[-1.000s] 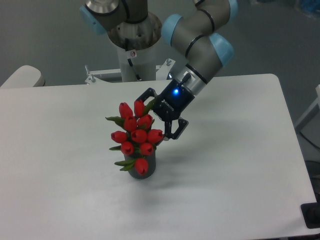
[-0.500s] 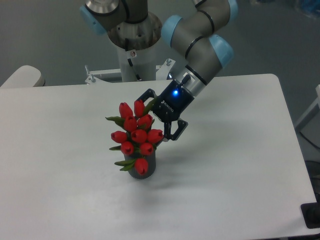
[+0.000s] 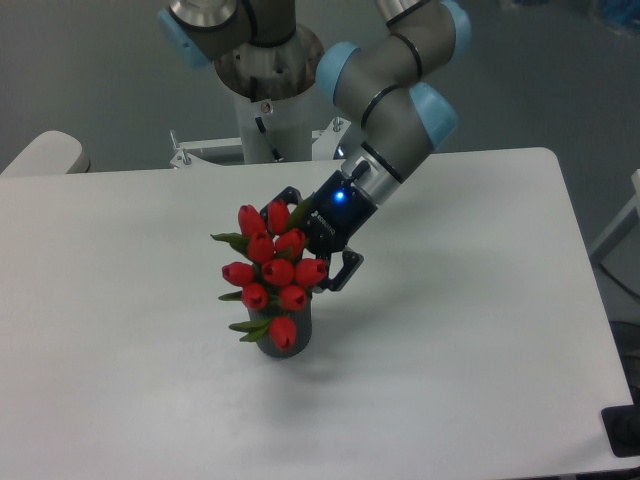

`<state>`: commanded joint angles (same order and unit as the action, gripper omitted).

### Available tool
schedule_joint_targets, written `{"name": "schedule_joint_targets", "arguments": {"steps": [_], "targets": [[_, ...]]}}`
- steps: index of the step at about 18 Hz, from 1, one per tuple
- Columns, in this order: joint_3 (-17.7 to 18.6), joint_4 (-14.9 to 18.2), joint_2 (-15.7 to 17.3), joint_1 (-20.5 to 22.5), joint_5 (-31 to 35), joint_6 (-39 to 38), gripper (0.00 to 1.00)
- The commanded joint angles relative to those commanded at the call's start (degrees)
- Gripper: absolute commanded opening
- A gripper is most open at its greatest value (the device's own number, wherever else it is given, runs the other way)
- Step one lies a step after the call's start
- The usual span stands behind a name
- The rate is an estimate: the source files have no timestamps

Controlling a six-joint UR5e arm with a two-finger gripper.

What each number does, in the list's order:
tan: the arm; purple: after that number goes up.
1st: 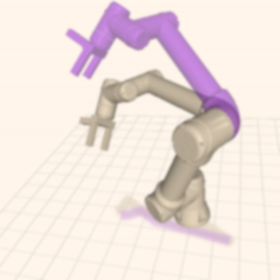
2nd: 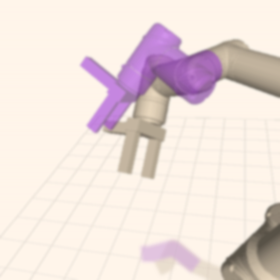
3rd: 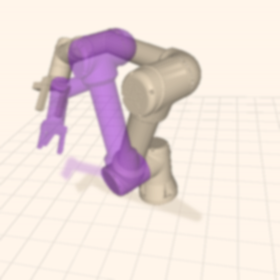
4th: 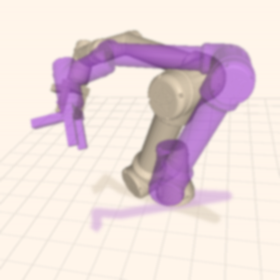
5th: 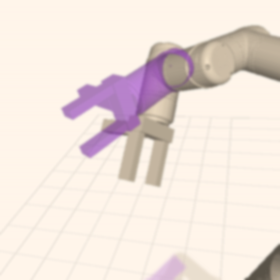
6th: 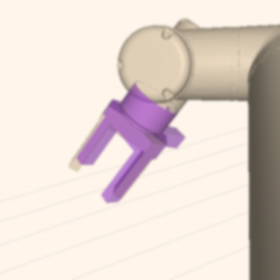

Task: Pick up the flowers from the vase
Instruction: 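Lift the gripped tulips straight up out of the grey vase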

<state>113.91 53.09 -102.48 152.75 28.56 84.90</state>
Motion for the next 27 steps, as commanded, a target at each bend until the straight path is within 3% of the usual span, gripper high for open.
{"name": "schedule_joint_targets", "arguments": {"steps": [4, 10, 15, 19, 27], "targets": [[-0.6, -0.2, -0.5, 0.0, -0.2, 0.0, 0.97], [-0.8, -1.0, -1.0, 0.1, -2.3, 0.0, 0.64], [-0.8, -1.2, -0.9, 0.2, -2.3, 0.0, 0.46], [-1.0, -1.3, -0.7, 0.6, -2.5, 0.1, 0.4], [-2.5, -1.3, -0.4, 1.3, -2.4, -3.4, 0.4]]}}
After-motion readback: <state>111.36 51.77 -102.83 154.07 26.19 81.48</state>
